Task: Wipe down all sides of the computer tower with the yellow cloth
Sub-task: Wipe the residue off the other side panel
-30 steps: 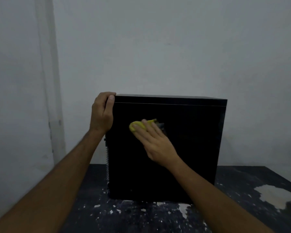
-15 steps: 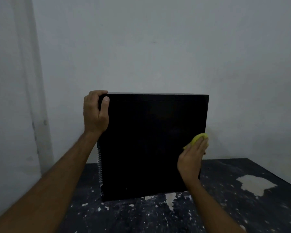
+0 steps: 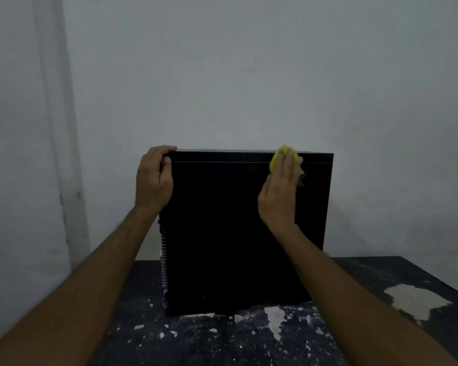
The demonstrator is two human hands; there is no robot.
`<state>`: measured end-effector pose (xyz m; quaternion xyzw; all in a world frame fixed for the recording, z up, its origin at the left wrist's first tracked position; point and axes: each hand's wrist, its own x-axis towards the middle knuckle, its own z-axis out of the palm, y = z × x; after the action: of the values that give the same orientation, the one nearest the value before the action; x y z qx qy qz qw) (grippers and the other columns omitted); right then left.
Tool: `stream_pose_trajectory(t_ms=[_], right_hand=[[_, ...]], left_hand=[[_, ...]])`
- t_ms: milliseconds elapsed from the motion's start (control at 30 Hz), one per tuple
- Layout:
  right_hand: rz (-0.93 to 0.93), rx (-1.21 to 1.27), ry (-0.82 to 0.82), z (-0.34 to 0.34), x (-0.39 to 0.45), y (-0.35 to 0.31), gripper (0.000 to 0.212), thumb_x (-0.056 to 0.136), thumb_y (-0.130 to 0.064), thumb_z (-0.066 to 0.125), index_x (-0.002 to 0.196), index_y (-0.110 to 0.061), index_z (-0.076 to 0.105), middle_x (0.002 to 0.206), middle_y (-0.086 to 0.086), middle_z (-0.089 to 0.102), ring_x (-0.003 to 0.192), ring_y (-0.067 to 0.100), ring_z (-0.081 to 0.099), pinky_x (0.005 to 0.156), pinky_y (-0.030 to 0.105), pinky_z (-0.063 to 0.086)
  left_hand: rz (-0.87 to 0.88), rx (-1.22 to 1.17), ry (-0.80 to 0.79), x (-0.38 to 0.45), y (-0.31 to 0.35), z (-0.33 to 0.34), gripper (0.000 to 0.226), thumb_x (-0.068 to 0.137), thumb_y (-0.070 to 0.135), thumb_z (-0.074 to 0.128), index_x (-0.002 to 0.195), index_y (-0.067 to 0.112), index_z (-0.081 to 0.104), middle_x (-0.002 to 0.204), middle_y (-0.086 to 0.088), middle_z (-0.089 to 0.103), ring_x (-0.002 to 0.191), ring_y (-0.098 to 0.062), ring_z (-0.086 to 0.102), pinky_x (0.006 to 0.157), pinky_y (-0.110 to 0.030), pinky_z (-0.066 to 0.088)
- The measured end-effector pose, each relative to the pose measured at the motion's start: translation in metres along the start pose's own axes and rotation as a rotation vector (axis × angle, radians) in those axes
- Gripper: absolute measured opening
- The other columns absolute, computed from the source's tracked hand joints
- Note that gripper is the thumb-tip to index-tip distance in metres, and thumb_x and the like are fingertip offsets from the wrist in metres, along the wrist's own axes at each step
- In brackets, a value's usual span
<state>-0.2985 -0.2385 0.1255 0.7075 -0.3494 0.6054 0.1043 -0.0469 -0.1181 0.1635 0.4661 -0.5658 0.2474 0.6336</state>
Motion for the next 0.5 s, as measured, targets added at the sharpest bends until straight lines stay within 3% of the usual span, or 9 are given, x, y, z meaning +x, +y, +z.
stream_pose_trajectory(t_ms=[100, 167, 233, 300, 400, 500], right_hand=[[-0.29, -0.02, -0.138, 0.02, -0.025, -0.026, 0.071, 0.092, -0.004, 0.037, 0.159, 0.003, 0.015, 0.168, 0.022, 0.008, 0.153, 0.049, -0.001, 0.122, 0.062, 0.014], [-0.508, -0.055, -0.263, 0.026, -0.051, -0.025, 0.062, 0.098, -0.008, 0.027, 0.16, -0.001, 0.021, 0.169, 0.018, 0.013, 0.155, 0.046, 0.003, 0.123, 0.06, 0.016], [-0.698, -0.126, -0.36, 0.019, -0.08, -0.002, 0.057, 0.104, -0.015, 0.017, 0.159, -0.003, 0.023, 0.169, 0.015, 0.016, 0.155, 0.043, 0.006, 0.126, 0.055, 0.013], [-0.774, -0.209, -0.364, 0.006, -0.098, 0.036, 0.058, 0.102, -0.01, 0.029, 0.159, -0.005, 0.026, 0.168, 0.014, 0.018, 0.155, 0.041, 0.01, 0.126, 0.055, 0.015], [-0.509, -0.219, -0.241, -0.009, -0.09, 0.069, 0.074, 0.092, -0.003, 0.055, 0.159, -0.005, 0.023, 0.168, 0.017, 0.016, 0.155, 0.042, 0.011, 0.125, 0.057, 0.017], [-0.166, -0.172, -0.138, 0.002, -0.065, 0.038, 0.067, 0.105, -0.019, 0.043, 0.161, -0.001, 0.01, 0.169, 0.021, 0.002, 0.156, 0.043, -0.002, 0.126, 0.058, 0.012]], left_hand=[[-0.003, -0.003, 0.0, 0.002, -0.006, 0.001, 0.029, 0.101, 0.007, 0.046, 0.121, 0.01, 0.067, 0.119, -0.003, 0.067, 0.113, -0.022, 0.061, 0.101, -0.042, 0.049], [0.005, -0.003, 0.002, 0.002, -0.008, 0.002, 0.029, 0.101, 0.009, 0.046, 0.121, 0.011, 0.067, 0.119, -0.004, 0.067, 0.112, -0.022, 0.061, 0.1, -0.042, 0.049], [0.005, -0.006, 0.006, 0.002, -0.009, 0.001, 0.029, 0.101, 0.009, 0.046, 0.12, 0.011, 0.067, 0.119, -0.003, 0.067, 0.113, -0.021, 0.06, 0.1, -0.042, 0.049], [-0.002, -0.029, 0.01, 0.003, -0.009, 0.001, 0.028, 0.102, 0.011, 0.046, 0.12, 0.011, 0.068, 0.118, -0.003, 0.067, 0.112, -0.02, 0.06, 0.1, -0.04, 0.049], [-0.013, -0.057, 0.03, -0.001, -0.002, 0.003, 0.03, 0.106, 0.018, 0.042, 0.119, 0.011, 0.069, 0.117, -0.001, 0.068, 0.111, -0.018, 0.06, 0.098, -0.035, 0.048], [-0.04, -0.107, 0.042, 0.0, 0.001, 0.005, 0.035, 0.108, 0.019, 0.039, 0.119, 0.012, 0.071, 0.118, 0.0, 0.069, 0.113, -0.017, 0.06, 0.1, -0.035, 0.047]])
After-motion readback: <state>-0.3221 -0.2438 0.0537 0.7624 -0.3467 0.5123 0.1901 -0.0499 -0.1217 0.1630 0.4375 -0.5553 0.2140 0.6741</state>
